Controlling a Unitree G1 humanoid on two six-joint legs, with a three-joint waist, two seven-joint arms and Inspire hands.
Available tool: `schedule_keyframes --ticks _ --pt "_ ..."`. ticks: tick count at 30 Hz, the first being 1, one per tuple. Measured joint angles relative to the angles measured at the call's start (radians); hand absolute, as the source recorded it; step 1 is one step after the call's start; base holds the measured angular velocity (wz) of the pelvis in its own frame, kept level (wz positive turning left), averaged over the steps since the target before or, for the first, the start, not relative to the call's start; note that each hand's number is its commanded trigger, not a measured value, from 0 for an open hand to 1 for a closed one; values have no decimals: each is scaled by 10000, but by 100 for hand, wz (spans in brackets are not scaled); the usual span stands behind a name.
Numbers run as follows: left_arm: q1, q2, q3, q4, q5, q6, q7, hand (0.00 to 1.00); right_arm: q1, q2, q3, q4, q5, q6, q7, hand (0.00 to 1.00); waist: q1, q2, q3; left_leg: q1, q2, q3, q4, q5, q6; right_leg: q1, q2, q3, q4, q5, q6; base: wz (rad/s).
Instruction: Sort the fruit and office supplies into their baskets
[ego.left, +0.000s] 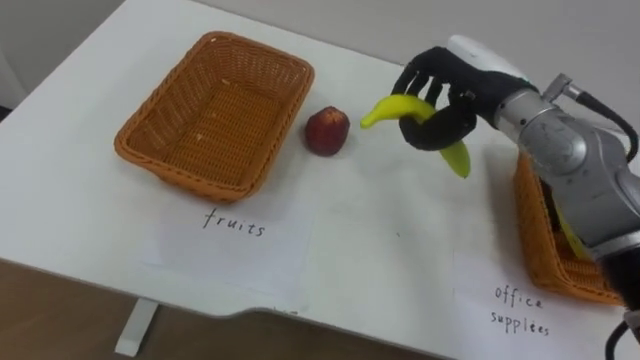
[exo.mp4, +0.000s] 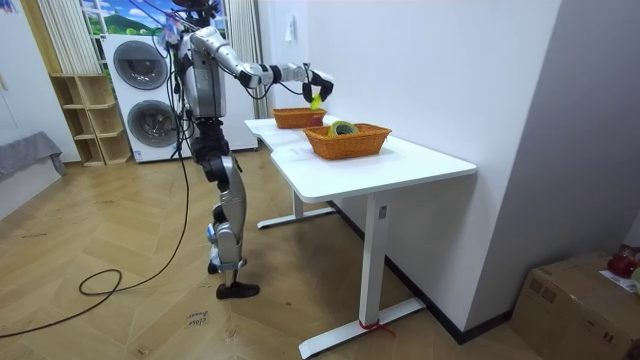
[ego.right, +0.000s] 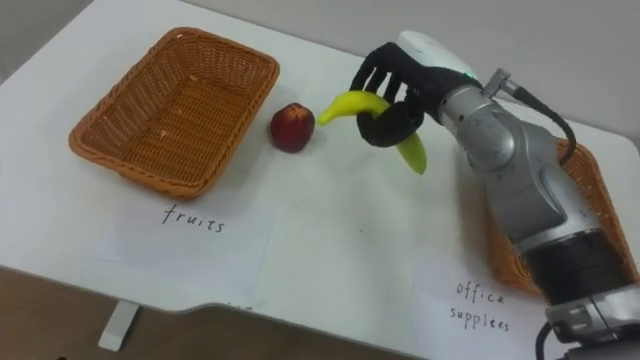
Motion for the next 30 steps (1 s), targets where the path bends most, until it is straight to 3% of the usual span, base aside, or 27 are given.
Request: schedule_keyframes --ticks 5,14,23,30 --pt "-40 -163 4 -16 -32 0 -23 0 -1 -1 -48 -89 44 27 -20 100 -58 -15 -24 246 -7 19 -107 2 4 163 -4 -8 10 -1 1 0" --pt "-5 -352 4 -16 -47 -2 -110 0 1 46 -104 -497 15 32 -15 100 -140 18 2 469 -9 3 -174 2 8 380 3 -12 7 -5 7 0" --pt "133 -353 12 -633 80 -4 19 0 -1 157 -103 -1576 -375 40 -15 100 196 29 15 471 -4 3 -259 5 11 344 -5 -120 14 -13 19 0" --pt "291 -352 -28 -1005 167 7 18 0 -15 228 -96 -1906 -65 44 -114 100 560 -88 23 518 -8 -76 -278 5 13 376 14 -136 12 -23 36 2"
